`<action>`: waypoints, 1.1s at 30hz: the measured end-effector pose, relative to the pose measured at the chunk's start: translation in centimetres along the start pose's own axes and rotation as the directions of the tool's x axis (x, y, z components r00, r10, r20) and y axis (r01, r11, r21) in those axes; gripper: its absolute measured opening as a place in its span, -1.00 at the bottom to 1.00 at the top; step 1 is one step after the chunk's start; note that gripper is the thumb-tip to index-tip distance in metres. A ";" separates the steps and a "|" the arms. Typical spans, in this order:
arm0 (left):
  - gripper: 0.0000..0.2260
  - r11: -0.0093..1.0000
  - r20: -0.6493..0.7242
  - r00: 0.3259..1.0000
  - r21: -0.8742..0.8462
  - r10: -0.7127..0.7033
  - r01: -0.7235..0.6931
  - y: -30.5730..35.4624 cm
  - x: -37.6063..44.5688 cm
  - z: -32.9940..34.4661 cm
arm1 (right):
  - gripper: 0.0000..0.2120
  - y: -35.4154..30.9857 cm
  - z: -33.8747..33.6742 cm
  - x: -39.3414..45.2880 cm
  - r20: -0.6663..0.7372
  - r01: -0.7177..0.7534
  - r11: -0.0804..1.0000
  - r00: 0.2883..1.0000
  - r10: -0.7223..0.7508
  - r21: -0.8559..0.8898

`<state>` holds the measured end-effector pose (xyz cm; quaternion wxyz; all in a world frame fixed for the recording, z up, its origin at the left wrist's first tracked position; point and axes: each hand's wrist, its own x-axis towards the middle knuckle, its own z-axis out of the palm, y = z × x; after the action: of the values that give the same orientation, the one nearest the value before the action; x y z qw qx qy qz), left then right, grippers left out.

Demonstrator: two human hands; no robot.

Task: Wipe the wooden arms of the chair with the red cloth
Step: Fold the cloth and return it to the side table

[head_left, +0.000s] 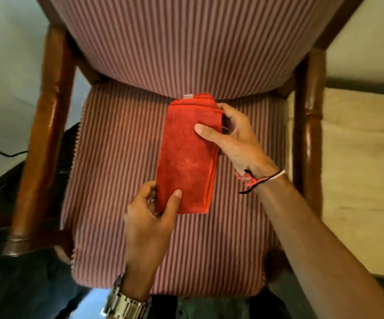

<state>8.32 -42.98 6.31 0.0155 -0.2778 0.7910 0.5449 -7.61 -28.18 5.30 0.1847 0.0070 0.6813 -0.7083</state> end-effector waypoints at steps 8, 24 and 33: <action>-0.80 0.994 0.106 0.994 -0.106 -0.021 0.032 5.5 -7.0 14.4 | -0.64 -2.7 -16.6 -5.5 -0.088 0.037 0.988 0.995 -0.050 -0.149; -0.67 0.968 0.244 0.946 0.180 -0.214 0.173 8.0 -11.6 34.3 | -0.67 3.4 -37.1 -7.4 -0.113 -0.100 0.962 0.991 0.073 -0.256; -0.68 0.892 0.318 0.894 0.420 -0.316 0.165 2.6 -10.1 41.7 | -0.64 10.0 -39.8 -5.8 -0.142 -0.339 0.828 0.941 0.308 -0.446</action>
<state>4.06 -1.76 -5.07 0.2900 -0.2567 0.8224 0.4168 -9.13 11.72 -5.62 0.2762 0.1008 0.8251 -0.4825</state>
